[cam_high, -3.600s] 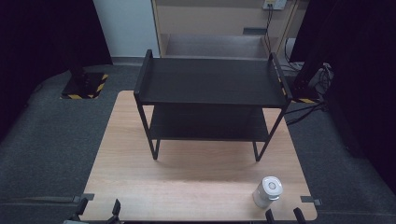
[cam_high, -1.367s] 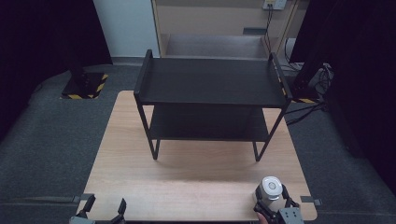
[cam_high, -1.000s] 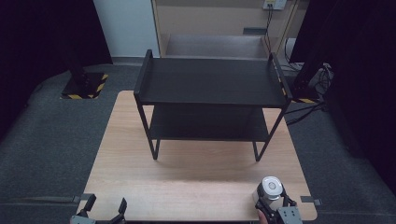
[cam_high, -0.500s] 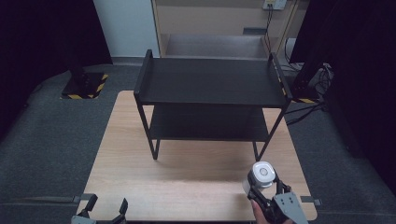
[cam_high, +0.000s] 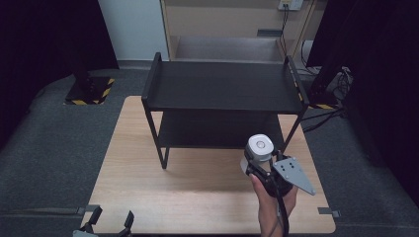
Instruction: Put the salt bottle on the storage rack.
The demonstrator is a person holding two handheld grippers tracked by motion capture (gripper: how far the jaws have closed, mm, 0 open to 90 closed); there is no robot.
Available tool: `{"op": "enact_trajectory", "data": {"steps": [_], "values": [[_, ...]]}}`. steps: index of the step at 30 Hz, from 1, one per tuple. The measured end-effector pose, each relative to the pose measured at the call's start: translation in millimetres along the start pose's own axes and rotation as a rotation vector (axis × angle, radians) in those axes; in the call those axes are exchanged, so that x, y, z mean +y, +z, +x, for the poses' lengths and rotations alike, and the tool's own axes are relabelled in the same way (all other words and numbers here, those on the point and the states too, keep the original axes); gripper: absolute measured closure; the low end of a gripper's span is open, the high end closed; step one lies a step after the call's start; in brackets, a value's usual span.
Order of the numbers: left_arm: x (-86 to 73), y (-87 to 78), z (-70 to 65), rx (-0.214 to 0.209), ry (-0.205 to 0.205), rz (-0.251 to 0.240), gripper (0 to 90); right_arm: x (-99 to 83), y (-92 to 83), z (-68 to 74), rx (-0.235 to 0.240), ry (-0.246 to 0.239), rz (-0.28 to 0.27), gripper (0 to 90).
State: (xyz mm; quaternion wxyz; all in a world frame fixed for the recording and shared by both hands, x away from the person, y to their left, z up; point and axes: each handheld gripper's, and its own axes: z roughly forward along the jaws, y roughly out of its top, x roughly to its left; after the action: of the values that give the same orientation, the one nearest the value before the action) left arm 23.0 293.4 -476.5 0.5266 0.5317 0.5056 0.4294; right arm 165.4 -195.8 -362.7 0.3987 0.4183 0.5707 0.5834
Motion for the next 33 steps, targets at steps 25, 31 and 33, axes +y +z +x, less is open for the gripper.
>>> {"op": "enact_trajectory", "data": {"steps": [25, 31, 33], "values": [[4.5, 8.6, 4.1, 0.001, 0.008, 0.005, 3.6, 18.1, 67.5, -18.3, -0.060, -0.011, 0.017, 31.9], [4.4, 8.6, 4.4, 0.003, 0.007, 0.006, 3.6, 18.1, 80.4, -16.3, -0.073, -0.025, 0.025, 32.0], [4.3, 8.6, 4.4, 0.003, 0.007, 0.007, 3.6, 17.8, 84.0, -15.5, -0.080, -0.029, 0.027, 31.9]]}}
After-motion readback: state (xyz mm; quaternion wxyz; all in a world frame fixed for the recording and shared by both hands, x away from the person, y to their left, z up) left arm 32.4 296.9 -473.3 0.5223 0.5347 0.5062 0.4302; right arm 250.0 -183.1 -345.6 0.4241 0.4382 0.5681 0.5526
